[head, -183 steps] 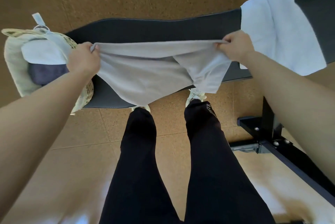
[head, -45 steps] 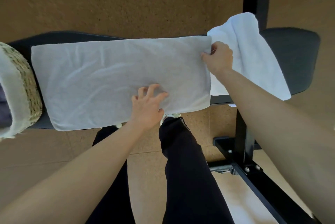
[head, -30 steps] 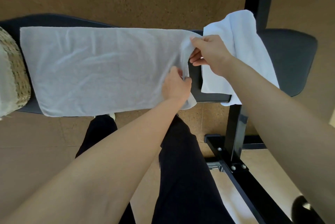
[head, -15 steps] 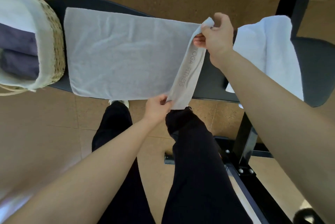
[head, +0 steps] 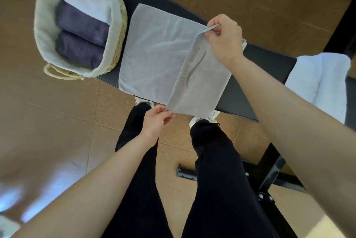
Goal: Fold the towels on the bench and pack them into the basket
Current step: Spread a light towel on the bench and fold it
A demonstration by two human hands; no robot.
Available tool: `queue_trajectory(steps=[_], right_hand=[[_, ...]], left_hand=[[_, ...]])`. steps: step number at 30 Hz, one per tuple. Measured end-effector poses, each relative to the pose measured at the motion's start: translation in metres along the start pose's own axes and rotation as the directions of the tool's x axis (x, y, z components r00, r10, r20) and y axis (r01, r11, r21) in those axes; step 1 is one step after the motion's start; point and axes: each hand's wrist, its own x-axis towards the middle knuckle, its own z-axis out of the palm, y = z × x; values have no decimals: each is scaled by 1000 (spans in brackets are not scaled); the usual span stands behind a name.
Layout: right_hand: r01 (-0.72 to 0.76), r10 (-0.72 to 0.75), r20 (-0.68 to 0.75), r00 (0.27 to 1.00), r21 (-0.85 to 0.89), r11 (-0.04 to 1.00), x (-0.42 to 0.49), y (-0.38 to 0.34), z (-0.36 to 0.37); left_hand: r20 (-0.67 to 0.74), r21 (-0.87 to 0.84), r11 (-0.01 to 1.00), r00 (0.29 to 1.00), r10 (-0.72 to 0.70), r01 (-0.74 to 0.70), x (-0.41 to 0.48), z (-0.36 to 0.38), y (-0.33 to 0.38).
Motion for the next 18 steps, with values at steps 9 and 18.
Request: queue_trajectory(steps=[9,18], right_hand=[[107,-107,12,994,-107,988,27,-71,63],[143,-140,28,990,-230,963,54,-112,115]], left_hand=[[-162,-140,988,983,-90,68,13,-72,11],[-302,-198,979,947,-111,52,48,-109,16]])
